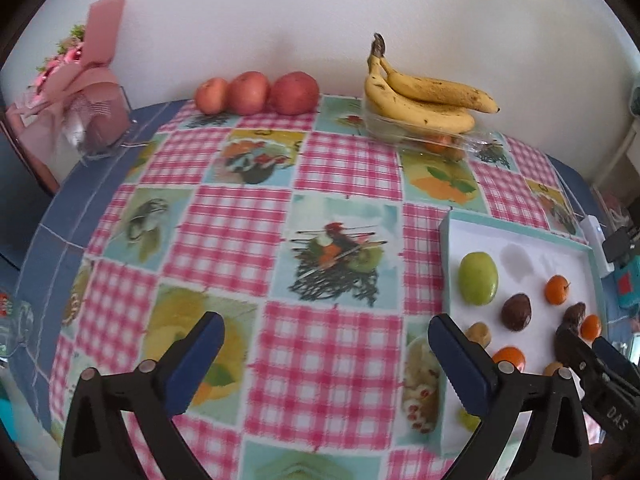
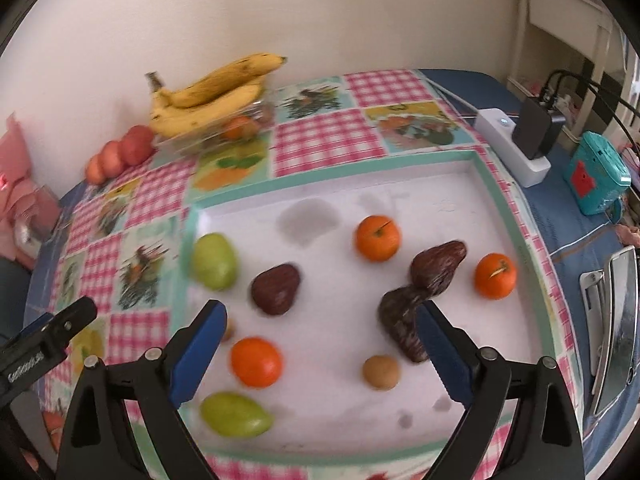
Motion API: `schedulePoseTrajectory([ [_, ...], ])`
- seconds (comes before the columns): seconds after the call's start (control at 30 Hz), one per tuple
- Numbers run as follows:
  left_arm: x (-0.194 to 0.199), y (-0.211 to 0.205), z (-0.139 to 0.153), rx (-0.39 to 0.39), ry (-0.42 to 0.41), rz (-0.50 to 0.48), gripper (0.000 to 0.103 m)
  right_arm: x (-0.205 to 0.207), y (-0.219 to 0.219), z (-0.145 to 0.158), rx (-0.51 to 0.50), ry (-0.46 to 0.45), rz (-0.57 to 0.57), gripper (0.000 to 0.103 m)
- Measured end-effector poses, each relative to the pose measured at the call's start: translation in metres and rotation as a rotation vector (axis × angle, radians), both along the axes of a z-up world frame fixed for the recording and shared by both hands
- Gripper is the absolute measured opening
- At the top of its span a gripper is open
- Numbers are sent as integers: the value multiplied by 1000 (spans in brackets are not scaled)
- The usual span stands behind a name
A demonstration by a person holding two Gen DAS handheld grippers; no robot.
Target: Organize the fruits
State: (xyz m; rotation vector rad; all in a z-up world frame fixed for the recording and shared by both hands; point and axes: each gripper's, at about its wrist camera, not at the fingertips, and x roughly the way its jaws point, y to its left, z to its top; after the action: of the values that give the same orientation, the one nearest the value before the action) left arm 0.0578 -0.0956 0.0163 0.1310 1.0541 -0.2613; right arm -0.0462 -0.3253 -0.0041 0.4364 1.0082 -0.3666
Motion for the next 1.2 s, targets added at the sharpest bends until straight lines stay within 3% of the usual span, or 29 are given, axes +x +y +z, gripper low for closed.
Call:
schedulePoseTrajectory([
  [0.33,-49,43,21,84,-73,50,103,-37,47,19,-48,9,64,95],
  [0.57,-72,58,15,107,-46,50,103,-56,55,21,-54,3,52,95],
  [1.2,-74,63,12,124,-9,32,103,-68,67,27,-62,-20,83,95],
])
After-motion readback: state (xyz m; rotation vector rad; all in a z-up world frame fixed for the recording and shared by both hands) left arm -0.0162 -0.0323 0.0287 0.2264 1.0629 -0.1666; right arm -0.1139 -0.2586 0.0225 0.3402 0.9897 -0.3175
